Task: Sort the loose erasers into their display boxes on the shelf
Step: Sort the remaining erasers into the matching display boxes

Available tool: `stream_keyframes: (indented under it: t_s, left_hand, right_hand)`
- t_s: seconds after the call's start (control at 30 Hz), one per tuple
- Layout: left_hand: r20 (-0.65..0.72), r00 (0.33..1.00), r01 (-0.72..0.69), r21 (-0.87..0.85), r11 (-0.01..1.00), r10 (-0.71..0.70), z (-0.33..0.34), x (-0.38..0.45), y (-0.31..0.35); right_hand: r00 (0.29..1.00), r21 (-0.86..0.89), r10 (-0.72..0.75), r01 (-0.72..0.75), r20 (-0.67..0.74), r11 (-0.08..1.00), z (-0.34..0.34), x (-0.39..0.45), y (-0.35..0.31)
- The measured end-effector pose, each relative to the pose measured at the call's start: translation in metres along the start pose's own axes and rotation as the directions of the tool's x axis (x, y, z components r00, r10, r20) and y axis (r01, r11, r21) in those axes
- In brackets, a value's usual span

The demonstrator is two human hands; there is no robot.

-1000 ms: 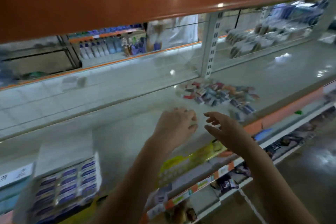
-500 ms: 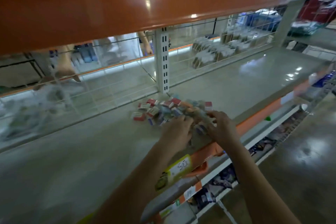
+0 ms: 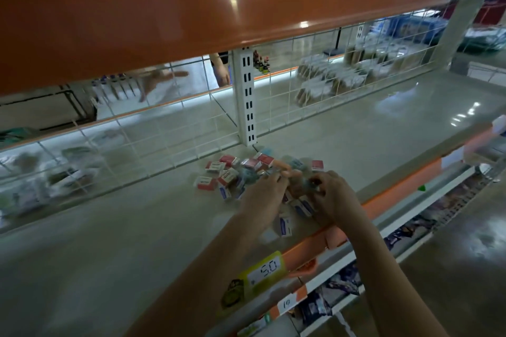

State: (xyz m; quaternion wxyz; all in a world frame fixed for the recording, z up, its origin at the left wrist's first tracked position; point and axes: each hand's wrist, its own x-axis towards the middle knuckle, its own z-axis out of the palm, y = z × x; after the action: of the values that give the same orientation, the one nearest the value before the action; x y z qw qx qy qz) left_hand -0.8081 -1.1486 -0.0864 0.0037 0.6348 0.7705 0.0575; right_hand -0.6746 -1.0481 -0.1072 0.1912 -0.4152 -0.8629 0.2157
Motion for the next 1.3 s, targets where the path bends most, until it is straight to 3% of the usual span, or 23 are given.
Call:
stream_keyframes:
  t_s: [0.2, 0.33, 0.43, 0.53, 0.7, 1.0, 1.3]
  left_hand:
    - [0.038, 0.996, -0.079, 0.105, 0.991, 0.075, -0.003, 0.004, -0.004]
    - [0.037, 0.992, -0.124, 0.065, 0.99, 0.121, -0.002, -0.003, -0.012]
    - [-0.001, 0.996, -0.085, -0.056, 0.995, 0.085, -0.002, -0.017, -0.021]
    - [-0.067, 0.998, -0.018, -0.169, 0.985, 0.007, -0.008, -0.04, -0.034]
    - [-0.162, 0.978, 0.093, -0.211, 0.973, -0.129, -0.028, -0.097, -0.064]
    - [-0.174, 0.895, 0.365, -0.245, 0.898, -0.411, -0.055, -0.23, -0.121]
    - [-0.129, 0.843, 0.481, -0.254, 0.839, -0.523, -0.081, -0.37, -0.184]
  right_hand:
    - [0.999, 0.291, 0.036, -0.039, 0.014, 0.956, -0.007, -0.015, -0.005]
    - [0.994, 0.606, 0.013, -0.076, 0.108, 0.792, -0.014, -0.025, -0.01]
    - [0.989, 0.731, -0.077, -0.042, 0.129, 0.681, -0.016, -0.03, -0.019]
    - [0.986, 0.723, -0.139, 0.027, 0.097, 0.69, -0.013, -0.036, -0.036]
    - [0.962, 0.725, -0.246, 0.084, 0.121, 0.684, 0.003, -0.041, -0.079]
    - [0.827, 0.637, -0.503, 0.25, 0.251, 0.729, 0.062, -0.073, -0.187]
    - [0.758, 0.67, -0.573, 0.253, 0.312, 0.698, 0.121, -0.141, -0.306]
